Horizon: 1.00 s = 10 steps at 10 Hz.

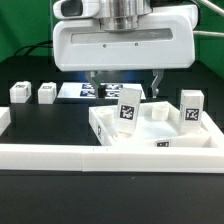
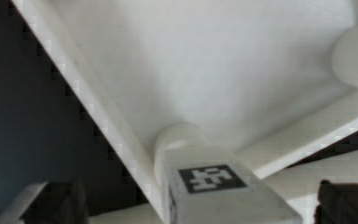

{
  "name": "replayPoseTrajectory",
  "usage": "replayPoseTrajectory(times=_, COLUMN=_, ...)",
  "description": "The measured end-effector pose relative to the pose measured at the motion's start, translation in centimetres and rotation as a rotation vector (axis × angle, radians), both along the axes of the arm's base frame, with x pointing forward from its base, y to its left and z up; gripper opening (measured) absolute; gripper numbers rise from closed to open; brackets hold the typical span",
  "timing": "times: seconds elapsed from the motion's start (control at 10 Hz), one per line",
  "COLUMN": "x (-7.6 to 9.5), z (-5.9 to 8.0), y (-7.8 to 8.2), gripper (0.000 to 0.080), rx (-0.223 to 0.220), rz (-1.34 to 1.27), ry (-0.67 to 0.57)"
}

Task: Assemble square table

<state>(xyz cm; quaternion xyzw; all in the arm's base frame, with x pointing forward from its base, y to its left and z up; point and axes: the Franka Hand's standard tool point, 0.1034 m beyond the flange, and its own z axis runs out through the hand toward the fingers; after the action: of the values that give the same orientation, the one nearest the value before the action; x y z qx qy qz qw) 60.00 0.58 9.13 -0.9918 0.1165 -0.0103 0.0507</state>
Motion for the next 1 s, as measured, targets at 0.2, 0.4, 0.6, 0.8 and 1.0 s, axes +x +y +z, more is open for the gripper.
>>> replayPoseTrajectory(times=0.2, x=0.0, z=-0.1, y=0.0, gripper=0.0649, rx=-0.001, rz=0.001, ry=-0.001)
replayPoseTrajectory(times=0.4, x=0.6, z=-0.2, y=0.4, gripper=0.0649, rx=-0.025, rz=-0.004, ry=0.027)
replayPoseTrajectory(times=0.6, x=1.8, z=-1.0, y=0.8, gripper=0.0649, rx=-0.030, rz=-0.001, ry=0.032)
replayPoseTrajectory(times=0.8, x=0.6, z=-3.3, y=1.6, gripper=0.0649, rx=-0.038, rz=0.005, ry=0.021)
replayPoseTrajectory(times=1.0, x=1.0, z=-2.9, y=1.5, gripper=0.0646, rx=-0.038, rz=0.006, ry=0.012)
